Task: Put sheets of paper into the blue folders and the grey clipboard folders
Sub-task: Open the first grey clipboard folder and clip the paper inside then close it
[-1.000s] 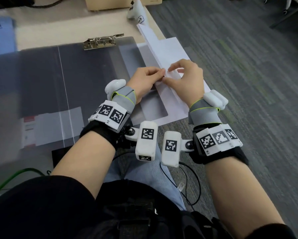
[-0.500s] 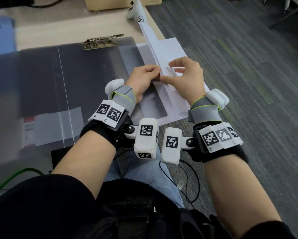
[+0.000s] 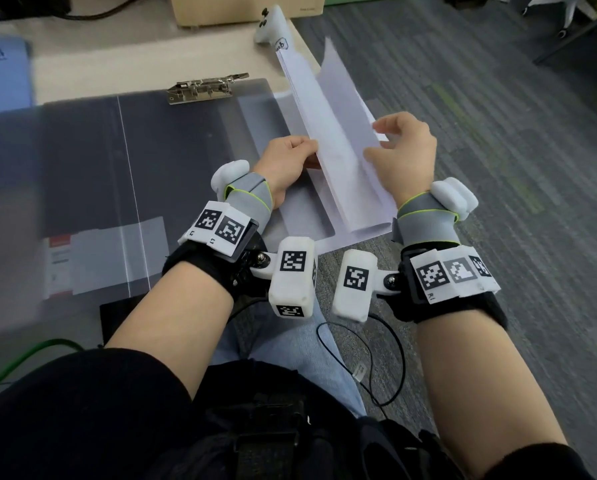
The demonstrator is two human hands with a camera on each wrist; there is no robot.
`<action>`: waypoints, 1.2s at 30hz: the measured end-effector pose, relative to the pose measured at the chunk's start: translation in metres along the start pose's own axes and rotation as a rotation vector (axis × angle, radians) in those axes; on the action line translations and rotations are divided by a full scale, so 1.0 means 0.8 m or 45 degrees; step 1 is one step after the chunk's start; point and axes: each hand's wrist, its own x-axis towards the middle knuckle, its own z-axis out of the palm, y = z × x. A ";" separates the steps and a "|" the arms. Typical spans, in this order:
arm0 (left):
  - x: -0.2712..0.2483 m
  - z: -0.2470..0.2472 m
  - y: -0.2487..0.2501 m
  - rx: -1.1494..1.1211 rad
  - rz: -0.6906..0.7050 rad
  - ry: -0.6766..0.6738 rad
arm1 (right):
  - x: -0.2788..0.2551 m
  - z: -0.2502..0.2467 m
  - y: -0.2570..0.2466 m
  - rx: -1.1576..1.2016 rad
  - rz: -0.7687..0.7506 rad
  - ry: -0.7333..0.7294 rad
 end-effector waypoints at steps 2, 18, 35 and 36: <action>0.001 -0.001 0.000 0.003 -0.002 -0.001 | 0.002 -0.003 0.005 -0.169 0.017 0.060; -0.005 -0.020 0.014 -0.098 0.116 -0.181 | -0.027 0.008 -0.035 -0.556 0.079 -0.148; -0.016 -0.108 0.033 -0.300 0.068 0.095 | -0.053 0.009 -0.120 0.058 -0.383 0.538; -0.019 -0.115 0.042 -0.301 0.138 0.120 | -0.050 0.016 -0.121 0.188 -0.421 0.536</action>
